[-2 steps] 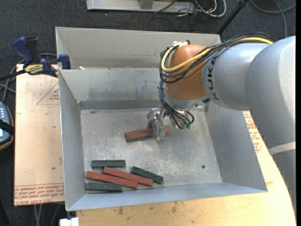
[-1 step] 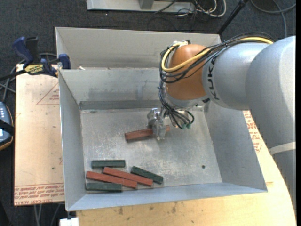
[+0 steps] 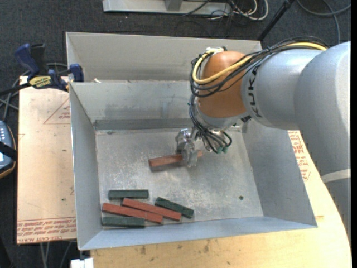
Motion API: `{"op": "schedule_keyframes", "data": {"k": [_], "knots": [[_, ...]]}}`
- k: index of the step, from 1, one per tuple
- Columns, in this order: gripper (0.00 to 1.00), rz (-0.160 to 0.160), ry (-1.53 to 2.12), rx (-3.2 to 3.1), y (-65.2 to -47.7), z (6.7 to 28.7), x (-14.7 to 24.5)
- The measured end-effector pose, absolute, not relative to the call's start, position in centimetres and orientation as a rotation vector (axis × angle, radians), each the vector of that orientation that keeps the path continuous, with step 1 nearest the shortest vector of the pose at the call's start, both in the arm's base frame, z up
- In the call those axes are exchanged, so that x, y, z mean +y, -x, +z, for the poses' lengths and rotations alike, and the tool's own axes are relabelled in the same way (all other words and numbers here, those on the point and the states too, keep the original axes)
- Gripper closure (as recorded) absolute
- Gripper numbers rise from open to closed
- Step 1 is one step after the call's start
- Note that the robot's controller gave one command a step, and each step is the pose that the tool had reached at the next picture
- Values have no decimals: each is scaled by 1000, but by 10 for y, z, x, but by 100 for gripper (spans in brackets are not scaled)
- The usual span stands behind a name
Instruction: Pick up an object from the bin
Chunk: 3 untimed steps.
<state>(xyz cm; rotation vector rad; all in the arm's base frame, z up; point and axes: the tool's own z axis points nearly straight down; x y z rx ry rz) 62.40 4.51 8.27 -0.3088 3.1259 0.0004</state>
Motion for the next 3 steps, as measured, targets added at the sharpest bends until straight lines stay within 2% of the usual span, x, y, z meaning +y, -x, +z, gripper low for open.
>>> {"op": "schedule_keyframes", "data": {"k": [3], "knots": [[100,1,310,3124,-624,145,46]]}}
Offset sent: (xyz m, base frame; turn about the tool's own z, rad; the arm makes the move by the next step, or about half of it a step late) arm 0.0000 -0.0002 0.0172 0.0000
